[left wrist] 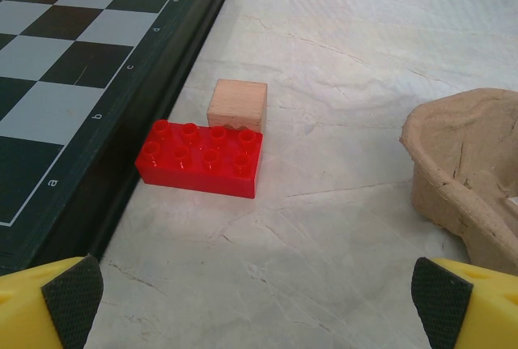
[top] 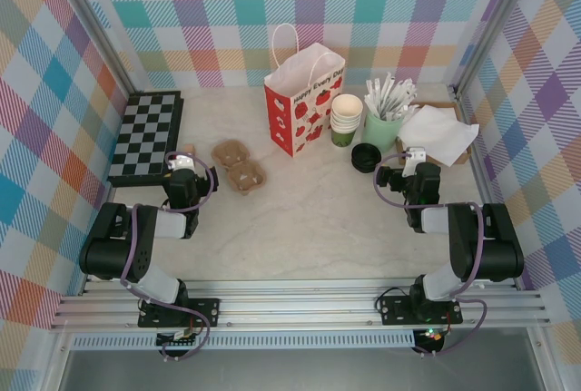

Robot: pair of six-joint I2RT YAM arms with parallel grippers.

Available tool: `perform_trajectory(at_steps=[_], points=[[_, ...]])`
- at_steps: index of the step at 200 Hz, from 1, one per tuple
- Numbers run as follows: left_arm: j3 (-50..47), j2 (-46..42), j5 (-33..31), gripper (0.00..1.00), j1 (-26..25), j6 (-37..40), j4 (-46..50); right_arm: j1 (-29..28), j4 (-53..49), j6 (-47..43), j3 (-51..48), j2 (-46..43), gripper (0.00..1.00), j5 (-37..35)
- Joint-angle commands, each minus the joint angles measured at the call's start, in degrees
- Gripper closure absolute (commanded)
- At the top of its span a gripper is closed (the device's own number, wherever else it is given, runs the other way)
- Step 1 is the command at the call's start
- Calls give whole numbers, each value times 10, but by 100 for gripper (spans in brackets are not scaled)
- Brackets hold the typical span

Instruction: Pack the takeout coffee

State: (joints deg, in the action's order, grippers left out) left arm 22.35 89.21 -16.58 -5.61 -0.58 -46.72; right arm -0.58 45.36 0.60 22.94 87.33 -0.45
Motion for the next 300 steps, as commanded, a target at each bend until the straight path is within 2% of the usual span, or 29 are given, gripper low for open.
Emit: perform_trajectory(at_steps=[1, 40, 52, 67, 85, 98, 109, 117, 133, 144, 151, 163, 177, 191, 208, 241, 268, 300], points=[[5, 2, 1, 0, -1, -2, -14, 1, 5, 1, 10, 2, 0, 7], [8, -7, 2, 0, -1, -1, -2, 1, -3, 2, 14, -3, 0, 6], [26, -43, 13, 0, -1, 4, 61, 1, -59, 3, 36, -28, 0, 3], [54, -108, 13, 0, -5, 6, 162, 1, -202, 31, 83, -79, 0, -33], [97, -192, -33, 0, -17, -69, 300, 0, -329, 112, 122, -131, 0, -57], [141, -232, -62, 0, -35, -104, 406, -4, -383, 158, 132, -169, 0, -30], [167, -258, -109, 0, -65, -129, 466, -17, -421, 204, 139, -204, 0, -8], [182, -276, -114, 0, -84, -144, 498, -28, -462, 249, 151, -227, 0, 2], [233, -299, -88, 0, -112, -221, 591, -49, -580, 384, 199, -257, 0, 19], [284, -295, 1, 0, -113, -278, 687, -68, -641, 457, 238, -262, 2, 50], [313, -285, 61, 0, -113, -307, 720, -92, -678, 497, 268, -259, 3, 41], [342, -261, 133, 0, -114, -350, 745, -138, -755, 551, 331, -241, 3, -17], [360, -232, 161, 0, -114, -374, 756, -166, -778, 587, 390, -201, 3, -33], [381, -203, 145, 0, -115, -380, 785, -183, -786, 641, 447, -145, 5, -28], [389, -176, 130, 0, -114, -380, 799, -189, -847, 679, 549, -51, 10, -34], [387, -158, 141, 0, -115, -398, 794, -192, -912, 722, 680, 80, 39, -87], [385, -156, 123, 0, -114, -395, 806, -196, -950, 707, 781, 159, 43, -105], [375, -162, 117, 0, -114, -388, 794, -201, -974, 714, 846, 214, 45, -132]])
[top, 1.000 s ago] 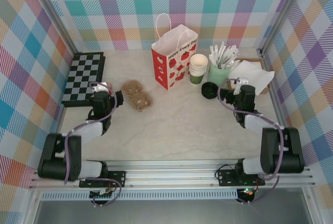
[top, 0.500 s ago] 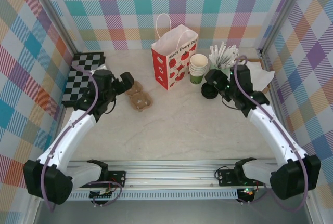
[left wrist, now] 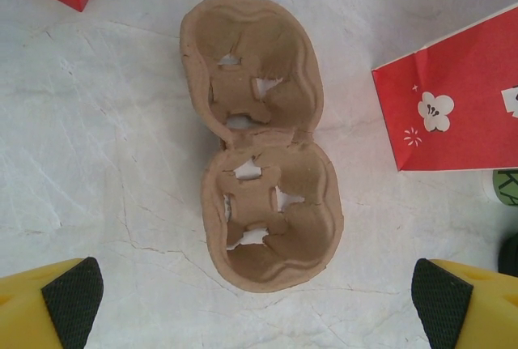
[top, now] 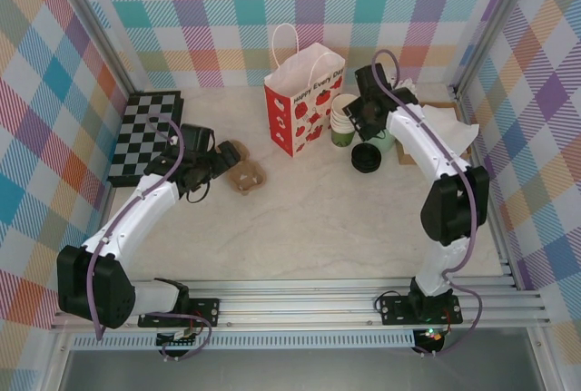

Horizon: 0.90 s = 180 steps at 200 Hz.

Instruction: Pack the takeout coffee

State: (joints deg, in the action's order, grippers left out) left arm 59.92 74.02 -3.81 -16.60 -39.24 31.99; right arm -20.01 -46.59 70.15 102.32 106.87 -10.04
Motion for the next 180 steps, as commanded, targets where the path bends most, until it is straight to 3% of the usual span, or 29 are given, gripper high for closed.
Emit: perform_trajectory(at_steps=[1, 51, 149, 180], points=[[-1, -11, -11, 0, -4, -2, 7, -6, -55, 20, 53, 19, 45, -37], [25, -5, -83, 0, -4, -46, 51, -7, -61, 31, 90, 57, 54, -51], [-18, -13, -92, 0, -4, -5, -3, -7, -83, 29, 157, 117, 67, -51], [-18, -12, -92, 0, -4, 4, -3, -7, -79, 29, 157, 121, 75, -51]])
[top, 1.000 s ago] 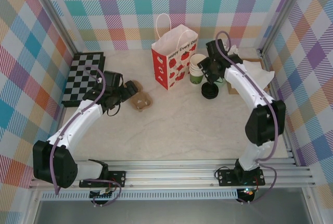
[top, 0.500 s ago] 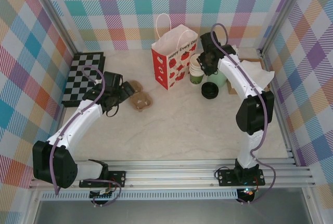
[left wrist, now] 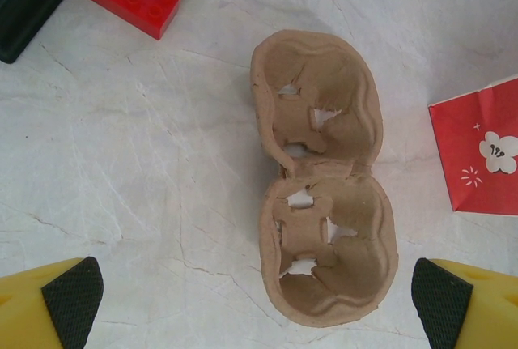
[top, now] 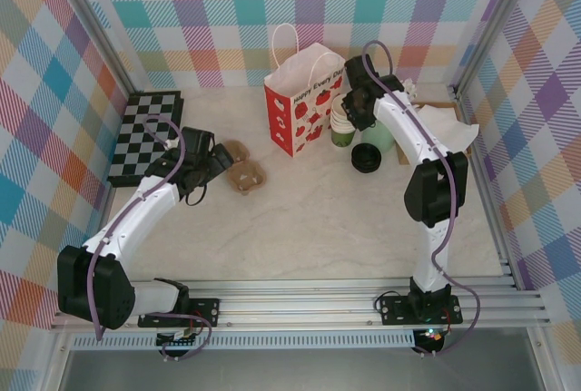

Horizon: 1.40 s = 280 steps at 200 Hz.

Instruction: Pack the takeout coffee

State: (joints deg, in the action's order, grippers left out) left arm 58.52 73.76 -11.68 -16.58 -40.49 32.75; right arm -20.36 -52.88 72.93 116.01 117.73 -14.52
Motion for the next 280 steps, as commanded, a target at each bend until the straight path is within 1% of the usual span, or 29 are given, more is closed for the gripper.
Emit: perform_trajectory(at_steps=[1, 21, 44, 63, 86, 106, 122, 147, 161, 175, 201, 230, 261, 280], points=[[-4, -10, -13, 0, -4, 17, -11, -4, -16, 1, 20, 12, 76, -6], [-7, -12, -14, 0, -4, 22, -13, -4, -17, 1, 23, 12, 81, -4], [-9, -15, -18, 0, -4, 26, -14, -4, -21, 2, 23, 12, 81, -4], [-13, -19, -20, 0, -4, 28, -16, -4, -21, 3, 22, 14, 75, -3], [-18, -23, -22, 0, -4, 29, -19, -4, -22, 6, 22, 18, 75, 1], [-18, -26, -27, 0, -3, 27, -14, -3, -19, 4, 22, 18, 79, 4], [-21, -28, -29, 0, -3, 28, -16, -4, -19, 3, 23, 15, 86, 2], [-25, -31, -25, 0, -3, 30, -24, -4, -21, 2, 24, 5, 89, -3], [-28, -33, -20, 0, -2, 34, -31, -4, -22, 2, 25, -1, 96, -2], [-31, -35, -18, 0, -2, 36, -35, -4, -33, 2, 32, -1, 98, 2], [-32, -40, 4, 0, 1, 56, -39, -3, -98, 4, 83, 11, 100, -7], [-32, -39, 49, 0, 3, 80, -53, -4, -159, -16, 141, 30, 100, -18], [-17, -23, 88, 0, 3, 101, -52, -4, -168, -46, 183, 31, 100, -37], [-3, -10, 101, 0, 3, 102, -47, -4, -172, -69, 209, 24, 100, -39]])
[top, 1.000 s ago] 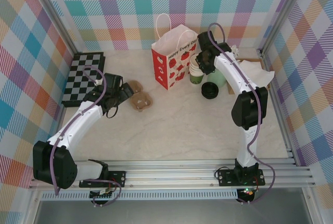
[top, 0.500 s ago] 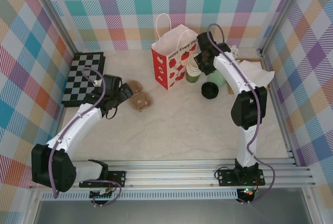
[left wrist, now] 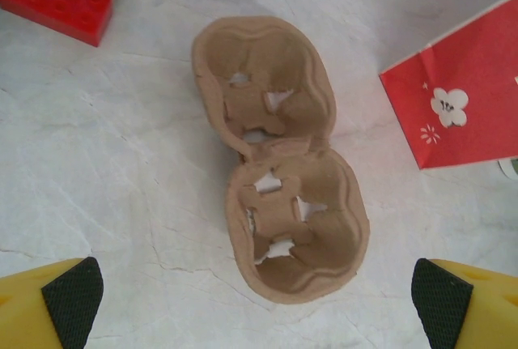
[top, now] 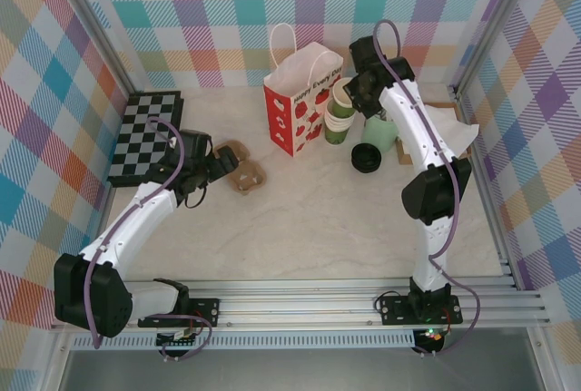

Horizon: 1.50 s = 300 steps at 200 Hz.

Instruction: Pack the takeout coffee

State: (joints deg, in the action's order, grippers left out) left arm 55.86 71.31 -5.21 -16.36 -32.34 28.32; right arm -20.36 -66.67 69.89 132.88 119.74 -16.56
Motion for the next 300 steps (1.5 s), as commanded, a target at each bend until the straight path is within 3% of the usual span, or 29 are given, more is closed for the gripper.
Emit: perform_trajectory(at_steps=[1, 78, 107, 134, 174, 230, 270, 300], points=[[24, 15, 37, 0, 1, 21, -2, -4, -34, -39, 41, 4, 100, -19], [80, 58, 40, 0, 6, 9, 37, -42, -57, -187, 22, -117, 100, -18], [58, 34, 32, 0, 6, -24, 24, -88, 48, -332, -185, -235, 100, 67], [34, 4, 23, 0, 6, -54, 27, -112, 110, -337, -369, -298, 100, 126], [12, -22, 89, 0, 1, -66, 12, -146, 167, -364, -468, -278, 100, 128], [16, -23, 71, 0, -20, -89, 25, -147, 252, -376, -496, -211, 100, 171], [31, 6, 84, 0, -20, -98, 46, -148, 228, -366, -471, -159, 100, 166], [27, 17, 100, 0, -23, -97, 37, -148, 231, -365, -474, -157, 85, 171]])
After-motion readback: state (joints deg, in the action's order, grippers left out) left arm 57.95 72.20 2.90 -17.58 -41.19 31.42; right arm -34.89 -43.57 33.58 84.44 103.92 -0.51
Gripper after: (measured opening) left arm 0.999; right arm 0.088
